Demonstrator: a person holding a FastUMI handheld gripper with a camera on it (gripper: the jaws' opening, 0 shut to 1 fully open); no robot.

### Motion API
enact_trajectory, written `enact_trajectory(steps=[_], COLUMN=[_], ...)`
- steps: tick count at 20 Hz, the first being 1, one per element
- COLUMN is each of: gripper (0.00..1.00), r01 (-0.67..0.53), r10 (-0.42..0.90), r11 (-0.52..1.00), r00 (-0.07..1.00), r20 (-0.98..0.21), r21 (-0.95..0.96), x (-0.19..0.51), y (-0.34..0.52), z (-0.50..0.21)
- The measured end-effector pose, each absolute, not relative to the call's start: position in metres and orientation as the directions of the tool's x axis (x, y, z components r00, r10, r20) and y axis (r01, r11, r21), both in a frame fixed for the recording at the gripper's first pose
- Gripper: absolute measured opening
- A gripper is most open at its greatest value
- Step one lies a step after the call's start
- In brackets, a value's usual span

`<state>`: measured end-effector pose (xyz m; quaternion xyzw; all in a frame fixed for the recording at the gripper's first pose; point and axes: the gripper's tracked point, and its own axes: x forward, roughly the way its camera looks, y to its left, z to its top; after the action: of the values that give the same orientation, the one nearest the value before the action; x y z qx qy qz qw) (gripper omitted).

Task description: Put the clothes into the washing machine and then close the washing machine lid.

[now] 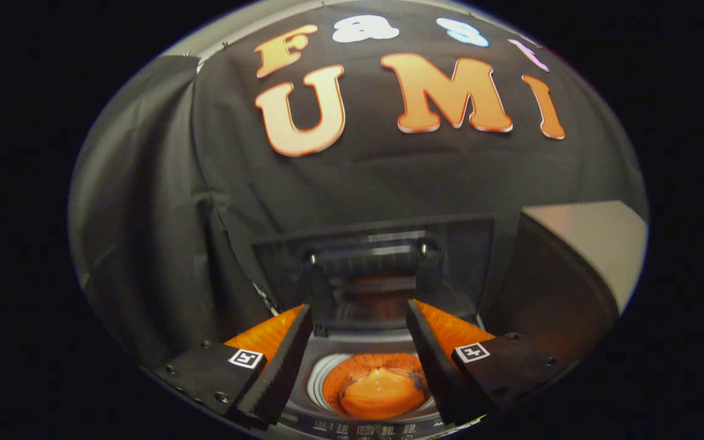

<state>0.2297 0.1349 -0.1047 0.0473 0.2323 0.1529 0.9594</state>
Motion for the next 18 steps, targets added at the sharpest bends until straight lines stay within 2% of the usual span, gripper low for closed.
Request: enact_trajectory(steps=[3,7,10,18], gripper=[0.98,0.98,0.98,0.98], r01=[-0.29,-0.268,-0.245,-0.253], r10=[0.326,0.3,0.271,0.258], r11=[0.944,0.952,0.962,0.965], r00=[0.892,0.91,0.903,0.853], r20=[-0.312,-0.287,-0.334,-0.454], r21=[0.158,0.145,0.121,0.074], x=[0.27,0.313,0.36,0.417], y=[0.133,0.122,0.124,0.139], z=[-0.044,-0.017,-0.043,-0.104])
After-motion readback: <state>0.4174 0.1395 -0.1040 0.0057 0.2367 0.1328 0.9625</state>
